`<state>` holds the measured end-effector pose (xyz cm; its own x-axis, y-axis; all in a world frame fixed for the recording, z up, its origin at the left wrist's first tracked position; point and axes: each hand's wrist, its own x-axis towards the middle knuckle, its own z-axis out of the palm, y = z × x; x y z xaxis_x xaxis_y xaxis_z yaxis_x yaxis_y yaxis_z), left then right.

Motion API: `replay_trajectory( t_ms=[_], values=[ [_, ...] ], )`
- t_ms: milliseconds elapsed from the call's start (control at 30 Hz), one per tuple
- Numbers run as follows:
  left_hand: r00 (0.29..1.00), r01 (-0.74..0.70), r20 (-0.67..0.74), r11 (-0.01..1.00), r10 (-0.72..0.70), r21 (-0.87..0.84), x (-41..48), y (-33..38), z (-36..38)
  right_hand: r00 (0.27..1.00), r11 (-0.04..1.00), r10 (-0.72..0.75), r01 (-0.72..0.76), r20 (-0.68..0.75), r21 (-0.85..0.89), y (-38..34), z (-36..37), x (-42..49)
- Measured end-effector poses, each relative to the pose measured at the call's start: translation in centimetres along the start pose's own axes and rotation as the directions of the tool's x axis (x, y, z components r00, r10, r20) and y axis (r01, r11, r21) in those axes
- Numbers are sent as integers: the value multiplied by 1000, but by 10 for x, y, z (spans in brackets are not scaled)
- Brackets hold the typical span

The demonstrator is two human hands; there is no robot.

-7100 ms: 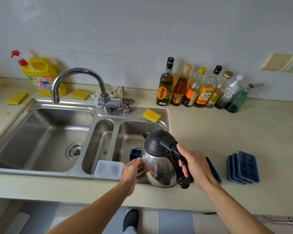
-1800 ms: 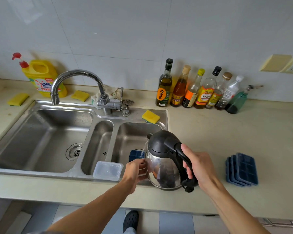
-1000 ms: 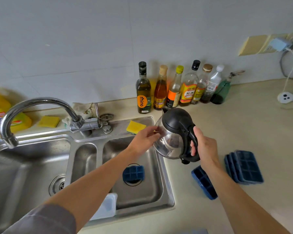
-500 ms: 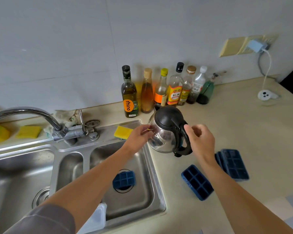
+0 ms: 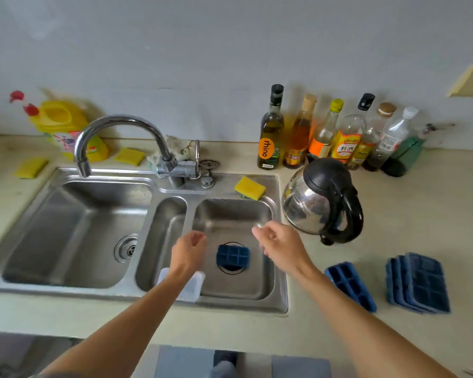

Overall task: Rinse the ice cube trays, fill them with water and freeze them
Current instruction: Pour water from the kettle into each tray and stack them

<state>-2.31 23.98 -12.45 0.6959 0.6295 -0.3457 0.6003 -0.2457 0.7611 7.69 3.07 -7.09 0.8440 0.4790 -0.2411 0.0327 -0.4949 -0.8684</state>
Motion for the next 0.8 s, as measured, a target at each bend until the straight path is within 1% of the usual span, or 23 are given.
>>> replay_trajectory(
  t_ms=[67,133,200,267,333,467,600,700,800],
  values=[
    [997,22,-76,999,-18,46,-13,-23,-23,987,997,68,-60,146,-55,4,37,-2],
    [990,56,-137,995,-45,80,-25,-47,-43,958,991,125,-107,257,-83,10,72,-6],
    [982,106,-168,988,-86,111,-37,-68,-57,920,981,184,-150,345,-122,16,100,-11],
    [979,131,-178,980,-104,147,-46,-86,-66,894,973,212,-156,395,-168,22,121,-14],
    [981,134,-167,973,-102,187,-51,-99,-69,887,965,235,-164,398,-205,26,137,-12],
    [987,144,-107,952,-119,268,-53,-110,-69,885,940,305,-220,351,-261,37,157,-7],
    [994,112,-52,950,-101,292,-48,-117,-62,857,931,344,-260,384,-255,43,169,-4],
    [994,95,-87,952,-73,292,-46,-116,-60,859,930,347,-263,377,-256,44,174,-3],
    [989,94,-135,943,-53,318,-43,-113,-62,885,933,309,-210,348,-294,37,173,-1]
  ],
)
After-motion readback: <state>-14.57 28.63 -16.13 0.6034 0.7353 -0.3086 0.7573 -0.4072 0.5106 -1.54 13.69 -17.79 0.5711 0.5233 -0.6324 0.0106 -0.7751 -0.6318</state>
